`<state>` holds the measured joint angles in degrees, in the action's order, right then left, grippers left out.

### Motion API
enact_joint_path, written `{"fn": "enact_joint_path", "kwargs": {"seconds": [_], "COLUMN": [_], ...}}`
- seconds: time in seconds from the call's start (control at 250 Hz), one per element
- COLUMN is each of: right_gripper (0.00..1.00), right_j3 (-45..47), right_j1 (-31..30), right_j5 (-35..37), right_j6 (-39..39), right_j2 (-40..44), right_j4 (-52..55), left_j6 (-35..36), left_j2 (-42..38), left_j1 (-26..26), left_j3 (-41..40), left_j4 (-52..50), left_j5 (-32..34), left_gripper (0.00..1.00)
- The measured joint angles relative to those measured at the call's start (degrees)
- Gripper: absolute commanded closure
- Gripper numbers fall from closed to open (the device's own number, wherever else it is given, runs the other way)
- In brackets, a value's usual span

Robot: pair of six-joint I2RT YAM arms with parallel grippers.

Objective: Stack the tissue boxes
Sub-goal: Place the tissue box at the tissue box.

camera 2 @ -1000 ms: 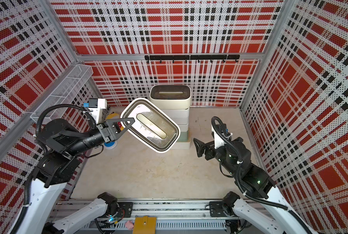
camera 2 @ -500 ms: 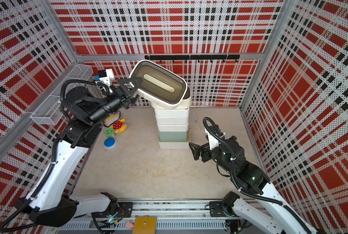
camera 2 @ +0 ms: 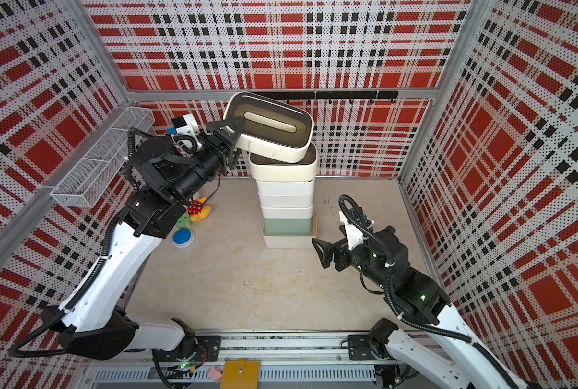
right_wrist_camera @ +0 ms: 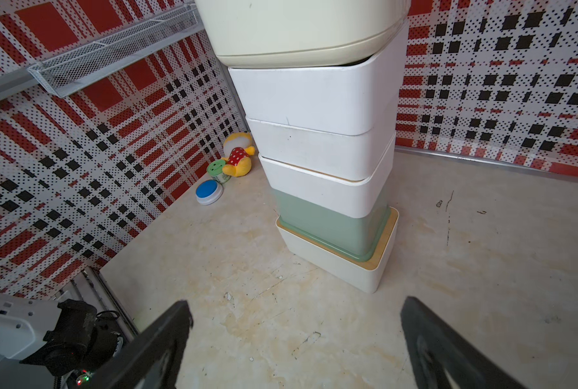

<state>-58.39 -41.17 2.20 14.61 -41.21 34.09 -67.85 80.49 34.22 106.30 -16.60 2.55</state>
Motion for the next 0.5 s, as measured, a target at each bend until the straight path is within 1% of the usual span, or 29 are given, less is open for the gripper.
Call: {"fn": "enact_joint_path", "kwargs": {"seconds": [0.136, 0.276, 0.5], "right_gripper": [0.00, 0.00, 0.00], "right_j3": [0.0, 0.0, 0.9], "right_j1": [0.0, 0.0, 0.0], "right_j5": [-0.7, -0.7, -0.7], "right_j6": [0.2, 0.5, 1.4], "right_j2": [-0.5, -0.8, -0.6], "right_j4": [0.0, 0.0, 0.0], "left_j6": [-0.1, -0.1, -0.2], "left_j2": [2.1, 3.7, 5.1], "left_j1": [1.2, 1.7, 1.9], "left_j3": [1.7, 2.7, 2.7], "left_j4": [-0.7, -1.7, -2.2], "left_j5": [3.6, 5.7, 7.0], "left_gripper": [0.33, 0.33, 0.29]}}
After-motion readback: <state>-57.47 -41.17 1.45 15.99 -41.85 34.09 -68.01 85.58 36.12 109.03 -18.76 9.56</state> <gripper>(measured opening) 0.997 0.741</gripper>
